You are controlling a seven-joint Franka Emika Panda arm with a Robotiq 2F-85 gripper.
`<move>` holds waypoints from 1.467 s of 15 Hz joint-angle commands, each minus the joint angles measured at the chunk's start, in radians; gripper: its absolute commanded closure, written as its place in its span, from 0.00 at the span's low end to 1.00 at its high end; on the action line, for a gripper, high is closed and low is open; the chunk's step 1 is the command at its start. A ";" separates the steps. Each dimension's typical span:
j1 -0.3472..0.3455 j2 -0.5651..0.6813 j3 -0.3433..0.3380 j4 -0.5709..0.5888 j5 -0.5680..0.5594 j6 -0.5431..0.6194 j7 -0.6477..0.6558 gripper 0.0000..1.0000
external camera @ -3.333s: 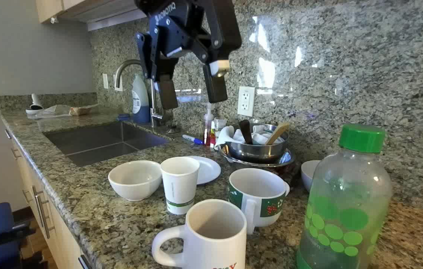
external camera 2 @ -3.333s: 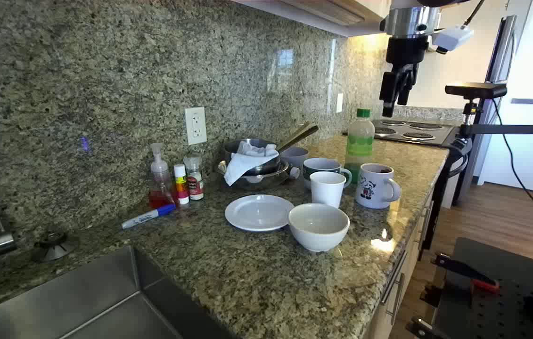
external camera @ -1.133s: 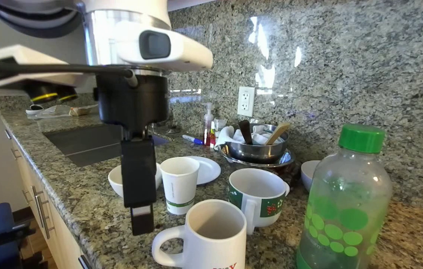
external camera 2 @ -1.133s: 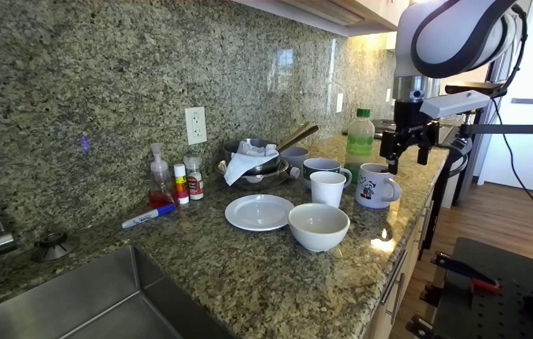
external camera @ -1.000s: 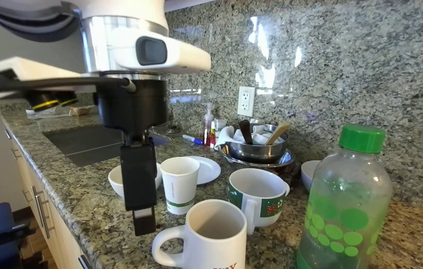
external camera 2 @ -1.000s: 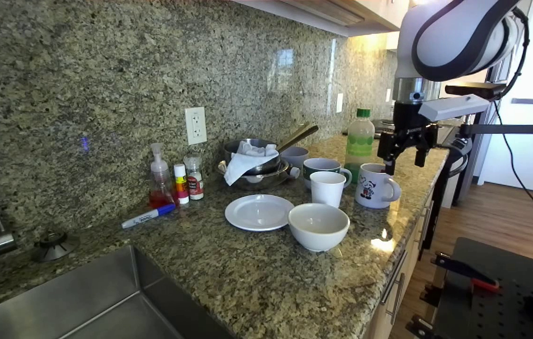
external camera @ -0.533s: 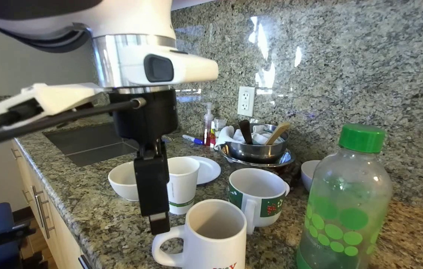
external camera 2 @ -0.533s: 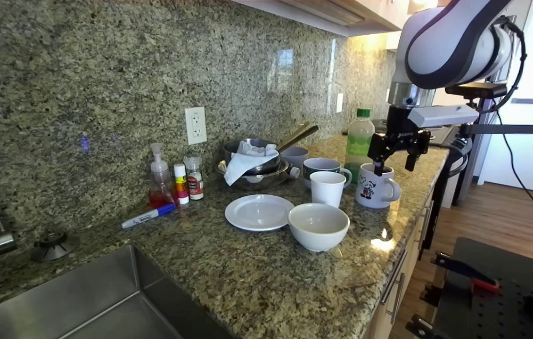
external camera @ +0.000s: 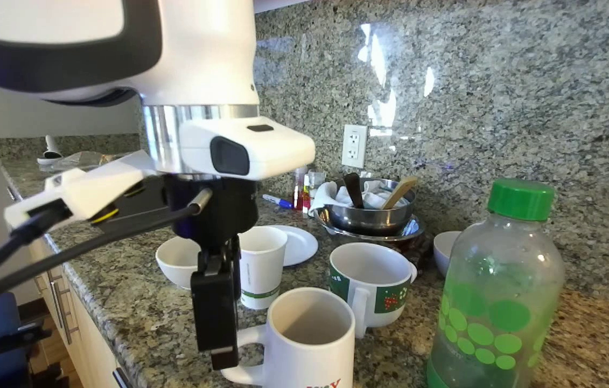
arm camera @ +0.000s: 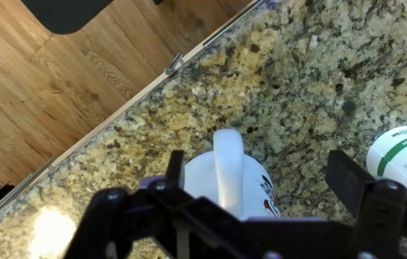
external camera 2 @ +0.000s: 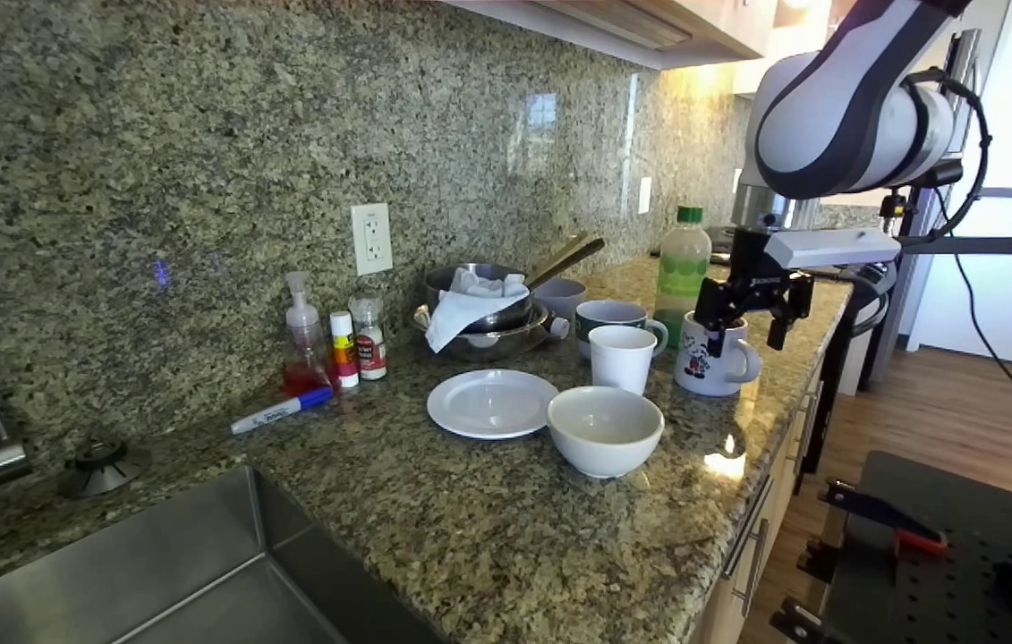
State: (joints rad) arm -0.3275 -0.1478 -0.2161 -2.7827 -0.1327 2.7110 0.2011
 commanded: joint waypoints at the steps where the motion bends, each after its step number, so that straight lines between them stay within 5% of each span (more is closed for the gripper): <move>1: 0.009 0.041 -0.009 0.001 0.027 0.046 -0.017 0.00; 7: 0.008 0.072 -0.015 0.002 0.023 0.075 -0.014 0.00; 8: 0.007 0.073 -0.017 0.003 0.019 0.076 -0.012 0.20; 18: 0.000 0.080 -0.026 0.006 -0.006 0.110 -0.002 0.95; 22: 0.000 0.082 -0.025 0.006 -0.014 0.111 0.001 0.92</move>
State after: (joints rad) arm -0.3277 -0.0806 -0.2341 -2.7776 -0.1321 2.7889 0.2011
